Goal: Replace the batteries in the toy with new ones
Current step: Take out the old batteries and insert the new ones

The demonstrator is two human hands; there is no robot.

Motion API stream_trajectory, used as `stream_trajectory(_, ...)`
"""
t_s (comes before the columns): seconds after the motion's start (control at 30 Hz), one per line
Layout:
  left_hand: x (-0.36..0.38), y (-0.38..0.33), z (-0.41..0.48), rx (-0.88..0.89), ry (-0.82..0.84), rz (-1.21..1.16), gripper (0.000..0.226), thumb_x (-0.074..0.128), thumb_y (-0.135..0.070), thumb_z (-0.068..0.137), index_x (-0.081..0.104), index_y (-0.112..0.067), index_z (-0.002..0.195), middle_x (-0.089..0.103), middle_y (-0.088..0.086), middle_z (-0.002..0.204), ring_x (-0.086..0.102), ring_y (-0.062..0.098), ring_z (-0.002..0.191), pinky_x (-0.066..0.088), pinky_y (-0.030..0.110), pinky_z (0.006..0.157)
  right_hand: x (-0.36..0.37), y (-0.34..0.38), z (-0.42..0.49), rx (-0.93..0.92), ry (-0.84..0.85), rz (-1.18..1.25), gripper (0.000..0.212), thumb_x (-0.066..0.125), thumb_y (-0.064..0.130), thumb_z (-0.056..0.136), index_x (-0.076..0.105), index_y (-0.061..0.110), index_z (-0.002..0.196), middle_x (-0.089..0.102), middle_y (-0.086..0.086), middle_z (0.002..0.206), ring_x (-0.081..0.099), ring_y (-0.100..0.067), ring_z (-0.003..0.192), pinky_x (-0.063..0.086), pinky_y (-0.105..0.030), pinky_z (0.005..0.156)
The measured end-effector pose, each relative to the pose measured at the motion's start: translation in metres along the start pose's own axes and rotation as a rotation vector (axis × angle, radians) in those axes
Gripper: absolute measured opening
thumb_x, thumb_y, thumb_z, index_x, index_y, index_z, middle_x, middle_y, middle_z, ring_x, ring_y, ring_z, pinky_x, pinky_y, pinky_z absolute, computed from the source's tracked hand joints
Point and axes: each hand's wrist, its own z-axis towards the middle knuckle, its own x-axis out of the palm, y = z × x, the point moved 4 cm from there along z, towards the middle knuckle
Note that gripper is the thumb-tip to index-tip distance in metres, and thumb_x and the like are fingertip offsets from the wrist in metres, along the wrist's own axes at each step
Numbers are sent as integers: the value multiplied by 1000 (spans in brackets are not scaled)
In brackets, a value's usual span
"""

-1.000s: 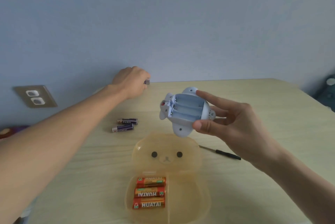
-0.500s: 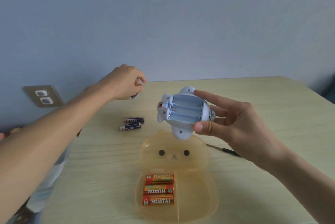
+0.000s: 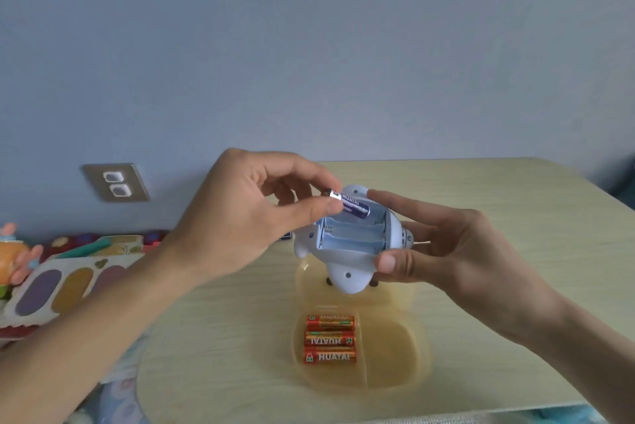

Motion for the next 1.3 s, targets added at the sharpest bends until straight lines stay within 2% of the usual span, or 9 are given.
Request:
stream_trajectory(0.13,0,3,-6,28,-22,113,19,87,-49,75,86,-39,91,79,-6,82,55,23,70,51,40,68,3,3,-4,-1,5,36,73,87,17,64,69,29,133,85,-1,110,80,-42,96,66,-38,88)
stream_trajectory(0.33,2,-1,-9,-121,-23,151,26,83,-53,65,87,-34,81,83,-17,93,75,18,80,59,46,75,8,0,-7,-3,-33,-27,73,88,20,64,70,29,135,84,6,113,83,-23,97,63,-39,95)
stream_trajectory(0.43,5,8,-13,-294,-36,-47,31,88,-43,59,88,-23,82,85,-8,97,83,16,88,65,42,86,11,0,-9,-10,-41,-38,74,88,23,64,69,28,135,83,7,113,83,-22,97,63,-43,96)
stream_trajectory(0.53,9,11,-17,-468,-17,-245,32,90,-34,54,84,-17,81,83,15,99,79,21,83,61,27,69,12,2,-11,-19,-38,-60,71,87,24,66,69,30,134,84,8,112,83,-23,98,62,-44,96)
stream_trajectory(0.63,9,9,-18,-556,-8,-303,35,91,-31,49,82,-17,80,77,28,108,70,22,82,56,33,76,13,4,-11,-18,-22,-77,70,85,22,68,68,31,136,83,8,114,82,-23,100,62,-46,98)
stream_trajectory(0.8,12,14,-17,-611,-3,-310,33,92,-27,43,79,-19,72,74,7,78,67,19,80,51,35,77,17,10,-12,-30,22,-116,69,84,21,70,67,30,137,82,13,116,82,-18,101,63,-40,95)
stream_trajectory(0.97,12,19,-12,-584,-25,-211,27,97,-24,57,82,-19,79,79,0,80,71,14,72,52,29,67,14,11,-7,-25,30,-126,72,85,21,69,67,28,138,82,17,113,83,-12,89,64,-28,90)
stream_trajectory(1.17,-24,26,7,-460,-4,-48,26,88,-31,72,86,-21,96,86,-7,101,78,1,101,55,20,96,-6,7,4,-1,-66,-67,72,85,21,68,68,28,138,83,3,114,83,-26,97,63,-52,95)
stream_trajectory(1.3,-44,49,9,-368,-40,294,5,86,-26,86,85,-30,89,84,-12,86,70,-21,69,50,1,76,-22,4,8,-3,-128,9,70,81,22,72,66,25,141,83,-2,116,82,-24,101,64,-38,92)
